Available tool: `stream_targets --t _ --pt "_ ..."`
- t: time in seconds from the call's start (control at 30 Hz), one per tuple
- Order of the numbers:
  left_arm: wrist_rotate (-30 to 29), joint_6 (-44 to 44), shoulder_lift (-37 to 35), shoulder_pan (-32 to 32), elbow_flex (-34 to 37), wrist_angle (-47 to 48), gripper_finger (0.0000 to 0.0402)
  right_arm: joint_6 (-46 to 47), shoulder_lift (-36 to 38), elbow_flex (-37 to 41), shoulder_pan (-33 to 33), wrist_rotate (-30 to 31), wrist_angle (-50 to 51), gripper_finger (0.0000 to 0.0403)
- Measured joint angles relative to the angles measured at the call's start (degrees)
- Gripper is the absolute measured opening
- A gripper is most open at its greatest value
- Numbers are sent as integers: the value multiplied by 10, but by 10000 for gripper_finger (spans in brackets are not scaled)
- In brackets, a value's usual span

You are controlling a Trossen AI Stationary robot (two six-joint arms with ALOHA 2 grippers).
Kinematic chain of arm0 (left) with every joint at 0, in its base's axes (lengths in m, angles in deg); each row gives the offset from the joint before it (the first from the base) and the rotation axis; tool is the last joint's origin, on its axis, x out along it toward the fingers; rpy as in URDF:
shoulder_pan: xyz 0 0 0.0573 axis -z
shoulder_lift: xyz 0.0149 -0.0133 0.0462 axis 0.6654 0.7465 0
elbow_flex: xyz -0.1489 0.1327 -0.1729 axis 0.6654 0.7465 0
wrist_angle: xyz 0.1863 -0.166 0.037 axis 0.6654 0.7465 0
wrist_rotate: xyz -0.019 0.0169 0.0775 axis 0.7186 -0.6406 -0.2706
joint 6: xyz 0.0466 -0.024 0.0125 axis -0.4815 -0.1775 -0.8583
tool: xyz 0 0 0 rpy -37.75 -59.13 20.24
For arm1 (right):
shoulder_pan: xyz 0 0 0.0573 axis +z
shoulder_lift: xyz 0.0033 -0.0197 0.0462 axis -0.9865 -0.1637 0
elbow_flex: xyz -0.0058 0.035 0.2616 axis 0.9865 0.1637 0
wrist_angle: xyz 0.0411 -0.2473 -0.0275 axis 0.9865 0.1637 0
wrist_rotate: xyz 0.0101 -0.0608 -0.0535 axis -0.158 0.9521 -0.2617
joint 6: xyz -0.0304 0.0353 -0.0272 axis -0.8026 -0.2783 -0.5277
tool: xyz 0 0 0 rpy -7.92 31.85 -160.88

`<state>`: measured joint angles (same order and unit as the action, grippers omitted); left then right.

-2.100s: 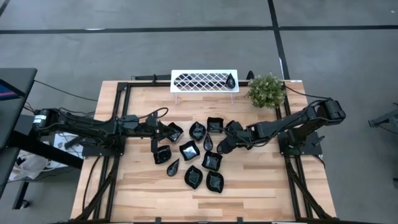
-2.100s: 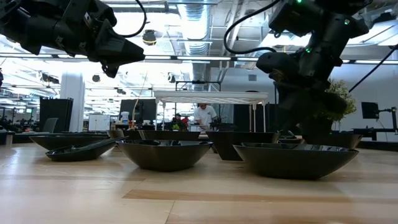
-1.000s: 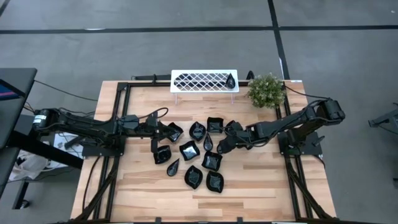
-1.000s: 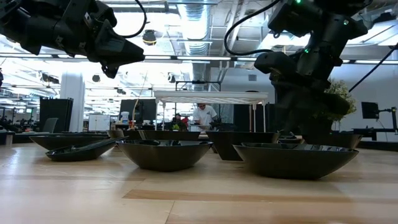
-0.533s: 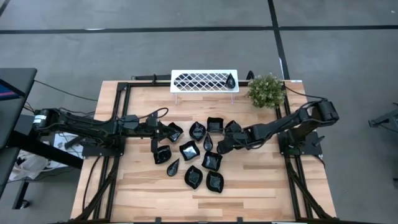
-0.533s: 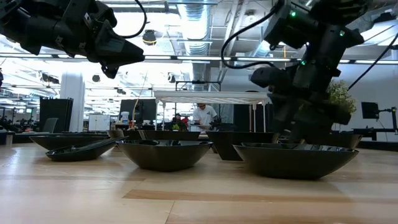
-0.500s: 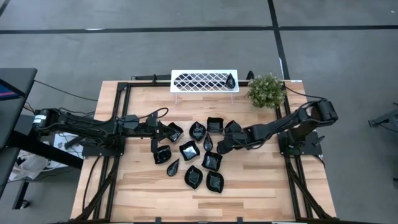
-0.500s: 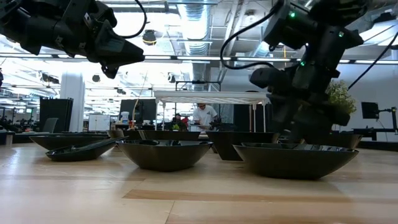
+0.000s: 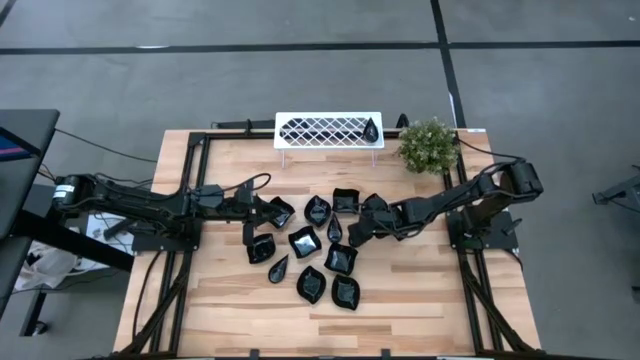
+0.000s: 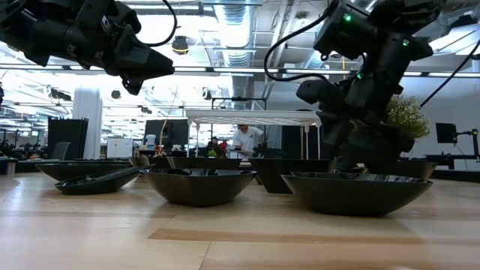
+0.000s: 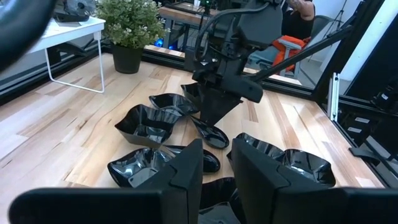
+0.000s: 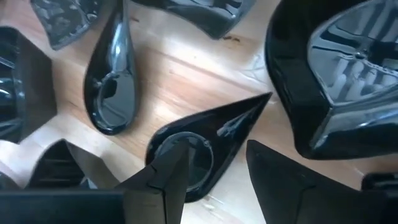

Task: Pick & Place Mini shaped plates
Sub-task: Stack the drop shaped plate on top of the drop shaped plate on the shelf

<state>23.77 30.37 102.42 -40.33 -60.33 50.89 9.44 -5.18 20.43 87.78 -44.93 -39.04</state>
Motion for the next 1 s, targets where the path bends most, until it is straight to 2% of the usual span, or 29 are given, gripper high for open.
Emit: stream_targets --t 0.43,1.0 --pt "0 0 0 0 0 0 88 0 0 0 0 6 5 100" --pt "0 0 0 0 0 0 88 0 0 18 -2 4 -18 95"
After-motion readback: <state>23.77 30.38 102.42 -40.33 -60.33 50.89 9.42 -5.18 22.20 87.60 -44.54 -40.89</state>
